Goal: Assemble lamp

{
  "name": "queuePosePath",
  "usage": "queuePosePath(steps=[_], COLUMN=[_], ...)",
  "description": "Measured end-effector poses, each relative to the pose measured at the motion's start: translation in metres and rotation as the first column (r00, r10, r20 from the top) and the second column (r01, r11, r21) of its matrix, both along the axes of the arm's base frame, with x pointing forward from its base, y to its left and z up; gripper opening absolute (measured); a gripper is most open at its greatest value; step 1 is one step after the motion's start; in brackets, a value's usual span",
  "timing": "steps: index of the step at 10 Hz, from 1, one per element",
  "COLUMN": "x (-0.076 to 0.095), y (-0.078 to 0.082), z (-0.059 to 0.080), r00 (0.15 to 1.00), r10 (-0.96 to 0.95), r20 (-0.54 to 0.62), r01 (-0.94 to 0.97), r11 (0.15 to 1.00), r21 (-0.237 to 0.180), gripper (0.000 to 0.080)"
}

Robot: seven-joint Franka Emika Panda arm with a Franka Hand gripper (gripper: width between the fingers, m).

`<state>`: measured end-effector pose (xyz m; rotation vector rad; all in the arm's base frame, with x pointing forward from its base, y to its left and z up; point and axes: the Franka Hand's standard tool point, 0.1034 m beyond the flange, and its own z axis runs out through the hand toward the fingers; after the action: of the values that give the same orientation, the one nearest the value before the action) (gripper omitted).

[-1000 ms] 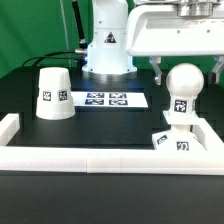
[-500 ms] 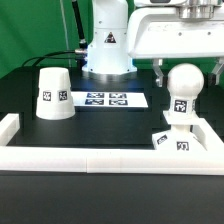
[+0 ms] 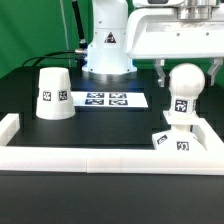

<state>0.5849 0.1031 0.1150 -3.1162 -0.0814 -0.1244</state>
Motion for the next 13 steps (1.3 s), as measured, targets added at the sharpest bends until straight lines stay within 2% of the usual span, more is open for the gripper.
queuePosePath(steps=[2, 4, 7, 10, 13], x=[0.0, -0.0003, -0.0009, 0.0002, 0.0004], y=[0.0, 0.0005, -0.0011, -0.0006, -0.0014], z=[0.0, -0.0002, -0.0002, -0.0004, -0.0004], r00=[1.0, 0.967, 0.817, 0.73, 0.575], r10=[-0.002, -0.255, -0.576, -0.683, -0.816], r20=[0.0, 0.003, -0.02, -0.026, -0.053], r01=[0.002, 0.255, 0.576, 0.683, 0.817], r11=[1.0, 0.967, 0.816, 0.727, 0.57], r21=[0.0, 0.023, 0.056, 0.068, 0.081], gripper=[0.0576, 0.0577, 0.0579, 0.0579, 0.0579])
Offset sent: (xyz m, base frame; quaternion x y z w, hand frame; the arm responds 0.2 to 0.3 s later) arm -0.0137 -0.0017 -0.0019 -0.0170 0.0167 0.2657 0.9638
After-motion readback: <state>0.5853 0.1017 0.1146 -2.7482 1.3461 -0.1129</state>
